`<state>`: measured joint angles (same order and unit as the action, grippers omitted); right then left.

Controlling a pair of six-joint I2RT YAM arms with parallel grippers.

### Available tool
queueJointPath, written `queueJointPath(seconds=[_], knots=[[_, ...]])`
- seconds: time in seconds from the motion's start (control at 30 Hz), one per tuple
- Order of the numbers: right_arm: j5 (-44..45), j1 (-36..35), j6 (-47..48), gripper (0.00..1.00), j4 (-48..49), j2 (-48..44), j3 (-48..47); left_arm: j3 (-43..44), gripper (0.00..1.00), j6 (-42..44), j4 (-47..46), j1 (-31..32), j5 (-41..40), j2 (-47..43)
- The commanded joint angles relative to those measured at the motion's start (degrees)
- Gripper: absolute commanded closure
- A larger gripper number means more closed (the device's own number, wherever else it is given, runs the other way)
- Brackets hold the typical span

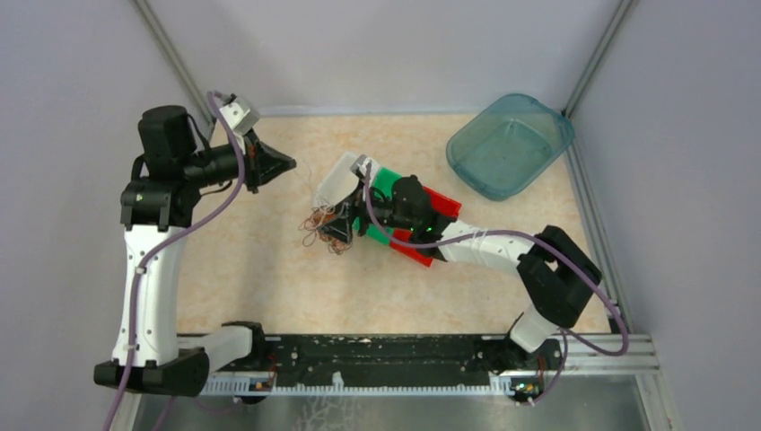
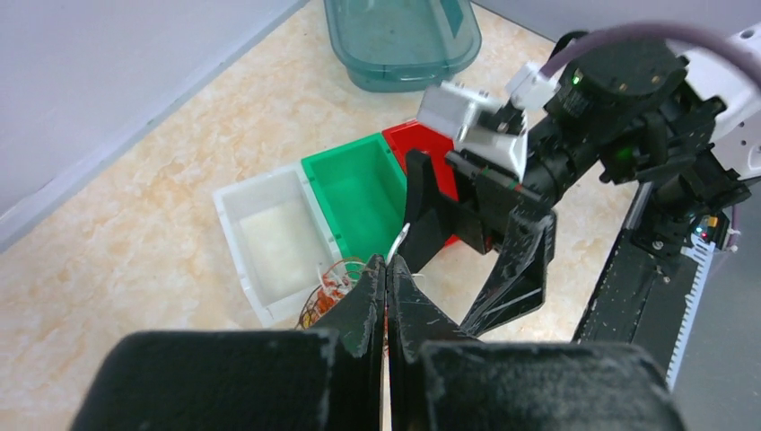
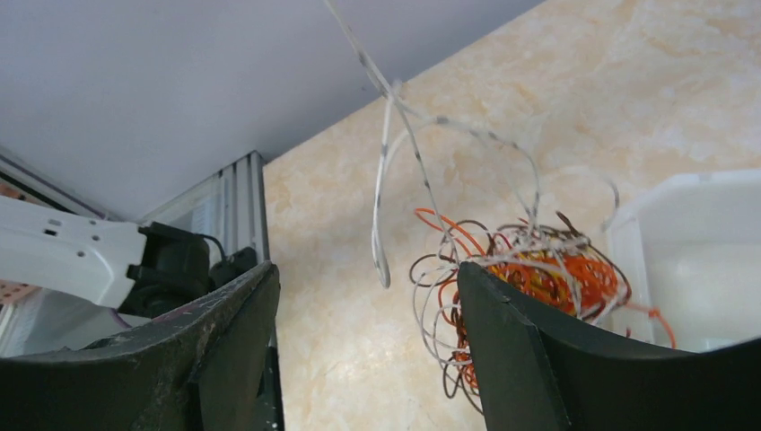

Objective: Untangle the cables
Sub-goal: Untie the cable.

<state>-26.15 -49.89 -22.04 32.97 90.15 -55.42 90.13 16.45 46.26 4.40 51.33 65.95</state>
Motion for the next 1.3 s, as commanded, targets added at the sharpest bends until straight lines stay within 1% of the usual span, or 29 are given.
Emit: queueJointPath(seconds=[0.0,0.1,0.17,0.27,0.4,0.47,0.6,0.8,0.9,1.03,1.2,1.27], knots=[[3.3,-2.8,3.3,0.27,4.9,2.6,-0.4,1.6,1.0,-0.7,1.8,0.2,-2.2,-2.5],[8.1,-4.6,5.1,0.31,2.7,6.9,-3.6,2.0,1.0,-0.7,2.2,0.2,-2.8,-3.1],[10.2,-4.6,4.4,0.35,4.9,9.6,-4.2,2.6,1.0,-0.7,2.6,0.2,-3.5,-3.3],[8.6,-4.7,4.0,0.42,4.8,13.2,-6.4,3.0,1.0,-0.6,3.0,0.2,-4.0,-3.7],[6.9,-5.9,5.0,0.54,2.4,16.4,-8.8,2.6,1.0,-0.5,3.2,0.2,-5.3,-4.3],[6.5,-6.4,5.2,0.57,2.3,17.0,-8.1,2.5,1.0,-0.6,2.8,0.2,-6.5,-4.5],[7.7,-7.5,5.8,0.57,2.6,17.9,-4.4,3.1,1.0,-2.0,0.1,0.2,-9.5,-4.8],[13.1,-8.1,4.0,0.56,7.0,18.6,1.1,5.7,1.0,-4.7,-1.4,0.2,-14.5,-4.2],[15.9,-8.0,3.8,0.56,9.7,18.1,3.8,7.3,1.0,-4.8,-1.3,0.2,-16.4,-4.2],[17.3,-8.1,3.6,0.56,11.3,18.0,6.2,9.5,1.0,-3.4,-1.3,0.2,-20.5,-4.6],[17.9,-8.0,1.8,0.56,14.0,17.5,10.2,9.8,1.0,-2.4,-7.7,0.2,-29.9,-6.3],[18.2,-8.0,1.3,0.56,14.7,17.0,11.8,10.0,1.0,-2.1,-11.0,0.2,-35.6,-7.1]])
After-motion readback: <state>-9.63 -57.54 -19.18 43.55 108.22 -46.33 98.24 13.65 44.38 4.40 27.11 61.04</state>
